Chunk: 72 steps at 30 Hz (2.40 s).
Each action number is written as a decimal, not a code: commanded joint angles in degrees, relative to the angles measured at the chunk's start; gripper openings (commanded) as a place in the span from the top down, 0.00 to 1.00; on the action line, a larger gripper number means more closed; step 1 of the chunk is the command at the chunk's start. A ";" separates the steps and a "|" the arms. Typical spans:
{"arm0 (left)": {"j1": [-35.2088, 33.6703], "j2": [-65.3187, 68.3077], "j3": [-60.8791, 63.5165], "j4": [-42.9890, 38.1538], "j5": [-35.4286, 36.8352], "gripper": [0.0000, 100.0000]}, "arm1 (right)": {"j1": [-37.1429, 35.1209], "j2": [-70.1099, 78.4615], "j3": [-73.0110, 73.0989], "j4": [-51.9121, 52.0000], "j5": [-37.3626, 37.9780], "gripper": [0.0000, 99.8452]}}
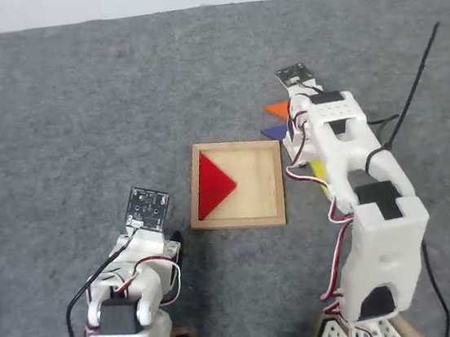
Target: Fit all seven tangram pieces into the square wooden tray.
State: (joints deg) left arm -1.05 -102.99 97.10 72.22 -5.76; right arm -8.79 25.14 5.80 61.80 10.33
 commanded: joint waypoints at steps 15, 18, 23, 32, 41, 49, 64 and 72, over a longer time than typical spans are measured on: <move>-0.18 -1.14 -0.57 0.18 0.44 0.86 | 3.74 0.48 -2.64 4.09 -4.31 0.67; -0.18 -1.14 -0.57 0.18 0.44 0.86 | 3.74 1.98 -3.25 6.37 -6.24 0.67; -0.18 -1.14 -0.57 0.18 0.44 0.86 | 3.82 4.09 -6.33 8.48 -6.77 0.67; -0.18 -1.14 -0.57 0.18 0.44 0.86 | 3.65 4.26 -6.33 8.48 -6.59 0.73; -0.18 -1.14 -0.57 0.18 0.44 0.86 | 3.21 4.00 -6.33 8.22 -7.21 0.75; -0.18 -1.14 -0.57 0.18 0.44 0.86 | 3.21 0.84 -6.15 8.40 -9.14 0.79; -0.18 -1.14 -0.57 0.18 0.44 0.86 | 3.47 -5.32 -6.15 10.68 -9.32 0.80; -0.18 -1.14 -0.57 0.18 0.44 0.86 | 3.03 -12.00 -5.98 13.67 -10.90 0.81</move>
State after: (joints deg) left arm -0.97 -102.99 97.10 72.22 -5.76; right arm -6.15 18.02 0.97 74.55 0.48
